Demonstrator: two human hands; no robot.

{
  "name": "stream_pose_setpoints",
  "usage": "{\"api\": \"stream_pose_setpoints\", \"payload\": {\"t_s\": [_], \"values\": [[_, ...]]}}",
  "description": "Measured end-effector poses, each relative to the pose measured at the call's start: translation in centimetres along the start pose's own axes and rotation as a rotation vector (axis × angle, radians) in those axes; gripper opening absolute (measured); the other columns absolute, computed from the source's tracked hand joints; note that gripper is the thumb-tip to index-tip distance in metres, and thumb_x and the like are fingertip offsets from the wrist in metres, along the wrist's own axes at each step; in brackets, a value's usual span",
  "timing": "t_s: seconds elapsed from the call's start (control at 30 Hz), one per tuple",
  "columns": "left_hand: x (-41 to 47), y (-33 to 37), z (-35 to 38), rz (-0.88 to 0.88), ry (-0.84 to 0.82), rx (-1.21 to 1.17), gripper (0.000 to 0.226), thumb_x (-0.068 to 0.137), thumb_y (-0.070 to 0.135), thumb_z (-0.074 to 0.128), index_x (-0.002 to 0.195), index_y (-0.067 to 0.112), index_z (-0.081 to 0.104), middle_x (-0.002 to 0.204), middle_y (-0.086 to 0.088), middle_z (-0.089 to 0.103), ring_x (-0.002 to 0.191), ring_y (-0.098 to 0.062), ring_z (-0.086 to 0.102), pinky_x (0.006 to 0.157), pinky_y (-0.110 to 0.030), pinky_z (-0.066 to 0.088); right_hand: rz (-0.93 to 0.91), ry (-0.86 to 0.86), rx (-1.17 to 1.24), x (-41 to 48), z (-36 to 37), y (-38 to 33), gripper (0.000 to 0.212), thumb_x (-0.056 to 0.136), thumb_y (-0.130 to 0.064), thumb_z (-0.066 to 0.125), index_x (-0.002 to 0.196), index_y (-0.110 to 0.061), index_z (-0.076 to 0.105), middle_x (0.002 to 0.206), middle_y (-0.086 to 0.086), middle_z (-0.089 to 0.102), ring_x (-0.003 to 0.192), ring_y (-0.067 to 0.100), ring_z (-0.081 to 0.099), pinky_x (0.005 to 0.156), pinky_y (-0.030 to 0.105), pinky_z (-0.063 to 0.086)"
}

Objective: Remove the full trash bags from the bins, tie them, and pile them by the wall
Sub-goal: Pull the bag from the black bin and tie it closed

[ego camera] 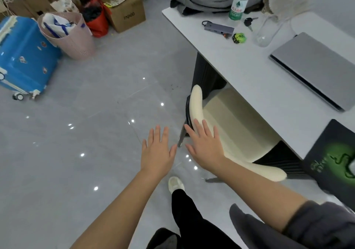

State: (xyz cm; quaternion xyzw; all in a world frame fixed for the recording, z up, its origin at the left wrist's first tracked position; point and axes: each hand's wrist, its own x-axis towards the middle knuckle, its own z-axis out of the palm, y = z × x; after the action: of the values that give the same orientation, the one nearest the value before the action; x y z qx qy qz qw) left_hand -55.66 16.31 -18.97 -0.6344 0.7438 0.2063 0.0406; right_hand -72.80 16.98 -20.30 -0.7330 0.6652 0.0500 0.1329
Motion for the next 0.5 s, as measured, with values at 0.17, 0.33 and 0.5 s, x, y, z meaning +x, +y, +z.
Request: {"api": "stream_pose_setpoints", "payload": {"t_s": [0.17, 0.33, 0.5], "values": [[-6.3, 3.1, 4.3, 0.014, 0.028, 0.031, 0.065, 0.097, 0.050, 0.024, 0.152, 0.021, 0.002, 0.161, -0.006, -0.001, 0.148, -0.024, 0.000, 0.118, -0.045, 0.012, -0.037, 0.037, -0.020, -7.4, 3.0, 1.8, 0.062, 0.097, -0.047, 0.035, 0.151, -0.029, 0.010, 0.160, 0.007, 0.008, 0.147, 0.032, 0.004, 0.115, 0.057, 0.012], [-13.2, 7.2, 7.0, -0.020, 0.019, 0.007, 0.065, 0.098, 0.048, 0.025, 0.152, 0.021, 0.003, 0.161, -0.007, 0.000, 0.148, -0.025, 0.002, 0.117, -0.046, 0.013, -0.041, -0.010, -0.052, -15.2, 4.1, 4.8, 0.062, 0.098, -0.047, 0.030, 0.151, -0.030, 0.003, 0.161, 0.007, 0.003, 0.147, 0.031, -0.001, 0.116, 0.054, 0.009], [-17.6, 12.5, 8.2, 0.010, 0.026, 0.000, 0.065, 0.098, 0.049, 0.025, 0.152, 0.020, 0.002, 0.161, -0.006, -0.001, 0.148, -0.024, 0.001, 0.118, -0.046, 0.013, -0.041, -0.010, -0.037, -21.1, 3.9, 8.6, 0.062, 0.097, -0.048, 0.031, 0.151, -0.030, 0.006, 0.161, 0.008, 0.005, 0.147, 0.032, 0.002, 0.116, 0.055, 0.009]]}}
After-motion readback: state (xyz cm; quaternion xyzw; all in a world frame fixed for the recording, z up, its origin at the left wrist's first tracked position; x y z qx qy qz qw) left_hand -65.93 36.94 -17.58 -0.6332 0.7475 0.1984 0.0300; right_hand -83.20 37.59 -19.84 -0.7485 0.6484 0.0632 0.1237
